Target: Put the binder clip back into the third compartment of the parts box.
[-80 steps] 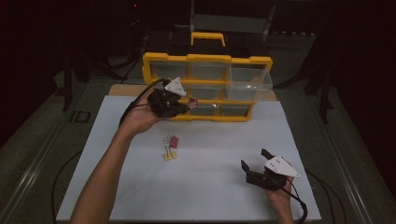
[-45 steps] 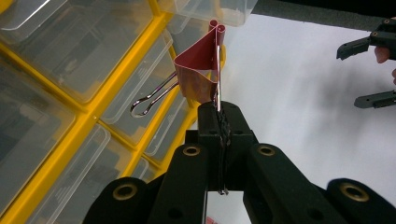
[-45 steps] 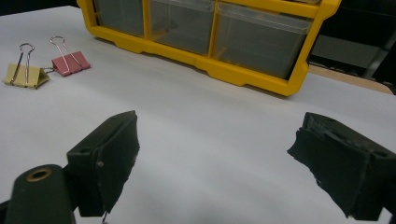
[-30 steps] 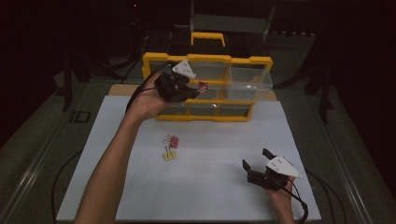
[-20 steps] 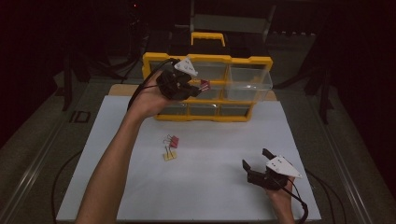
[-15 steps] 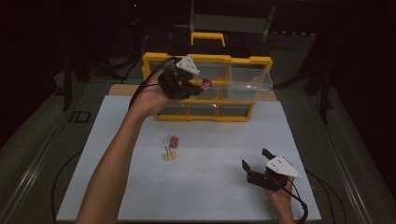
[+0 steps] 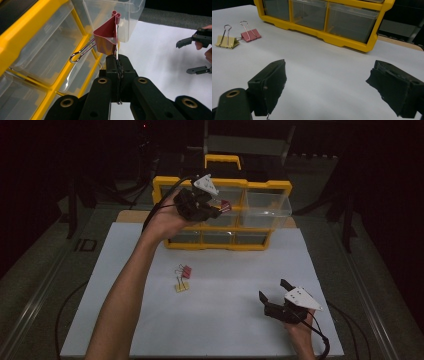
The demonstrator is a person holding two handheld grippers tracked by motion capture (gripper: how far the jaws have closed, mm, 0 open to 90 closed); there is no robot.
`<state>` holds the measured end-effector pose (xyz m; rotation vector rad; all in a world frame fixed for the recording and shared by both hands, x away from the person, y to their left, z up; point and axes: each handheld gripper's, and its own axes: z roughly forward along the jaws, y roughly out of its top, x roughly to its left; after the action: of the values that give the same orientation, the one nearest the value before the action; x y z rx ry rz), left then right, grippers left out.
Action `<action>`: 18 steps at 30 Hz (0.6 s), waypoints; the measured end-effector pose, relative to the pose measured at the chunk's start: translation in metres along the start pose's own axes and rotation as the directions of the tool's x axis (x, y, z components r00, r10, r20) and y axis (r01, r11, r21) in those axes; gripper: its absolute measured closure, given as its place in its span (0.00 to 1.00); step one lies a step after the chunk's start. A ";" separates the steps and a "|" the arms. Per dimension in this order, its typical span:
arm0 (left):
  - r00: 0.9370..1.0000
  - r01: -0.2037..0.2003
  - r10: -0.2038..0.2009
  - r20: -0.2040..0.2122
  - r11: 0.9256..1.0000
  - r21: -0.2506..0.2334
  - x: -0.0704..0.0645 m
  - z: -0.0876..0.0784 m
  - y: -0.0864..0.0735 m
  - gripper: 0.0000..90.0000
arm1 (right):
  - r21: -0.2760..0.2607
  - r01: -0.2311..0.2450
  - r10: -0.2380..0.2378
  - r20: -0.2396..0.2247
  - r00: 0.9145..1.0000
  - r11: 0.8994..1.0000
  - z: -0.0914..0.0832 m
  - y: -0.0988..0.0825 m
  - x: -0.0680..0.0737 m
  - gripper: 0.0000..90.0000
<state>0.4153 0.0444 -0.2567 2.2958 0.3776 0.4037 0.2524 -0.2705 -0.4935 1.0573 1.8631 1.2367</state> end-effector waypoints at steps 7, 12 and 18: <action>1.000 -0.005 0.005 0.001 1.000 -0.002 0.002 0.000 0.007 0.99 | 0.001 -0.007 0.007 0.001 1.000 1.000 0.000 0.000 -0.001 0.14; 1.000 -0.008 0.008 0.000 1.000 -0.005 0.003 0.001 0.013 0.99 | -0.001 -0.013 0.013 0.005 1.000 1.000 0.000 -0.001 -0.003 0.14; 1.000 -0.013 0.013 -0.002 1.000 -0.008 0.005 0.003 0.021 0.99 | -0.001 -0.019 0.019 0.006 1.000 1.000 0.000 -0.002 -0.005 0.14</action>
<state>0.4245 0.0307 -0.2427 2.2915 0.3619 0.4131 0.2543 -0.2751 -0.4946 1.0794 1.8515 1.2434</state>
